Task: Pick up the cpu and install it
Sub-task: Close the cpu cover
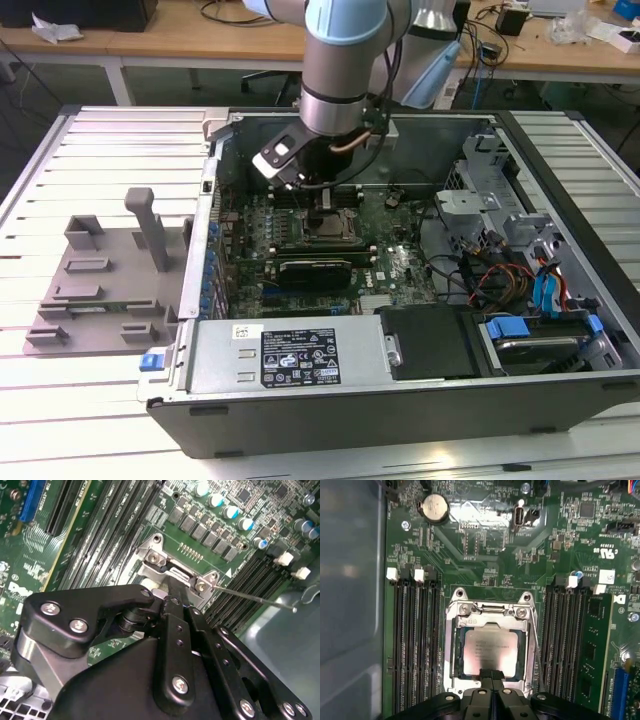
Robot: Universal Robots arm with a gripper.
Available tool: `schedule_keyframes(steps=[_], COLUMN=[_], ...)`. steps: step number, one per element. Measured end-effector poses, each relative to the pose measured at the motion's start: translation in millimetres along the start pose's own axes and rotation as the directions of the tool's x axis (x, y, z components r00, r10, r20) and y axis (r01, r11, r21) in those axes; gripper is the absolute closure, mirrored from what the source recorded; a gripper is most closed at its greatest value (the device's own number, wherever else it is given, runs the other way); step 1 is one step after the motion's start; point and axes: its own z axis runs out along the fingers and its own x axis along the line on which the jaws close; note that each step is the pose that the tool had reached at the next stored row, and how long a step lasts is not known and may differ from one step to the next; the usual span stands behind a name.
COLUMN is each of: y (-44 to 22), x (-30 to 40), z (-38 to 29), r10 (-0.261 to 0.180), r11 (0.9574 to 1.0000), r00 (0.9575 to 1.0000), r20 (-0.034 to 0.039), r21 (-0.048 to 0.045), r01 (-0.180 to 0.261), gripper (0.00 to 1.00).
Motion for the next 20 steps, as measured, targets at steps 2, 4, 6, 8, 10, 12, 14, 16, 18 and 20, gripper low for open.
schedule_keyframes(steps=[2, 4, 6, 8, 10, 12, 14, 16, 18, 20], y=[-1.7, -3.2, -3.9, -3.9, 4.2, 12.4, 15.0, 15.9, 16.0, 16.1], x=[0.1, 0.2, 0.2, 0.1, 0.1, -0.7, -0.7, -0.6, -0.9, -1.0], z=[1.1, 2.5, 3.8, 4.7, 4.5, 3.9, 3.0, 0.5, -4.8, -9.0], r10=[0.0, 0.0, 0.0, 0.0, 0.0, 0.0, 0.0, 0.0, 0.0, 0.0], r11=[1.0, 1.0, 1.0, 1.0, 1.0, 1.0, 1.0, 1.0, 1.0, 1.0], r00=[1.0, 1.0, 1.0, 1.0, 1.0, 1.0, 1.0, 1.0, 1.0, 1.0], r20=[0.0001, 0.0001, 0.0007, 0.0008, -0.0025, 0.0004, -0.0007, -0.0014, -0.0001, -0.0001], r21=[0.0001, 0.0, 0.0005, 0.0007, 0.0033, 0.0, -0.0005, -0.001, -0.0001, -0.0001], r01=[0.0, 0.0, 0.0, 0.0, 0.0, 0.0, 0.0, 0.0, 0.0, 0.0], gripper=[0.89, 0.89, 0.89, 0.89, 0.89, 0.89, 0.89, 0.89, 0.89, 0.89])
